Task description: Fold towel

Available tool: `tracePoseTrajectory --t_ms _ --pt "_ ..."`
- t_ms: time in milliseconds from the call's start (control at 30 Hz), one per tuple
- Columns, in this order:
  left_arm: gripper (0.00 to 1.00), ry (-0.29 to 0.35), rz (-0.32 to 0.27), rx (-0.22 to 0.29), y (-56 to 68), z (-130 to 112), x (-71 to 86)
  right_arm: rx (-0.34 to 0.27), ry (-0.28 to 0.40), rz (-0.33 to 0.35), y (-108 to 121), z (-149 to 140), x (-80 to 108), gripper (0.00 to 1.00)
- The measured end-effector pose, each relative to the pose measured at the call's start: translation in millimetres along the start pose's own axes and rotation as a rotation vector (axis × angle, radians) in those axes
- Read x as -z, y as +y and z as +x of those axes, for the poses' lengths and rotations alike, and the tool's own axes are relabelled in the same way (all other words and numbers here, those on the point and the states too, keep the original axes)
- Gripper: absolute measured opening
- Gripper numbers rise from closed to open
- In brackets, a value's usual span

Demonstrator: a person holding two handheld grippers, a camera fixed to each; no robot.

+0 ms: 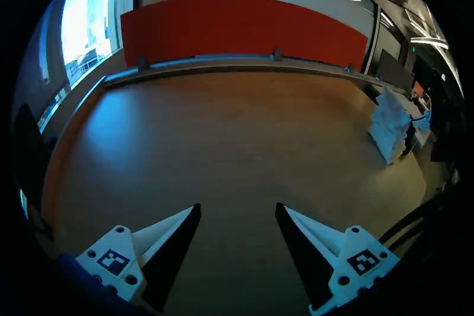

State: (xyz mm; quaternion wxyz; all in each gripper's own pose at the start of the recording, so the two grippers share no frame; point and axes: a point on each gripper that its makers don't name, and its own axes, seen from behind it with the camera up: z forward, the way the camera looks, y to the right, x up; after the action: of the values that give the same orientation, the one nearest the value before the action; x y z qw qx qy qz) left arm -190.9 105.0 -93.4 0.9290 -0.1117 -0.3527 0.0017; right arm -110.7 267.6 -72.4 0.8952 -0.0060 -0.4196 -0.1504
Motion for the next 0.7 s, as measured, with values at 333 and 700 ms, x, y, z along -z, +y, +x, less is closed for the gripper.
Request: tracePoseTrajectory --t_ms 333,700 --pt "0.93 -0.007 0.017 0.000 -5.6 -2 5.3 -0.062 -0.053 0.001 2 -26 -20.8 0.05" --pt "0.93 -0.018 0.016 -0.007 -2.3 -3 2.5 -0.057 -0.092 0.016 -4 -43 -31.8 0.05"
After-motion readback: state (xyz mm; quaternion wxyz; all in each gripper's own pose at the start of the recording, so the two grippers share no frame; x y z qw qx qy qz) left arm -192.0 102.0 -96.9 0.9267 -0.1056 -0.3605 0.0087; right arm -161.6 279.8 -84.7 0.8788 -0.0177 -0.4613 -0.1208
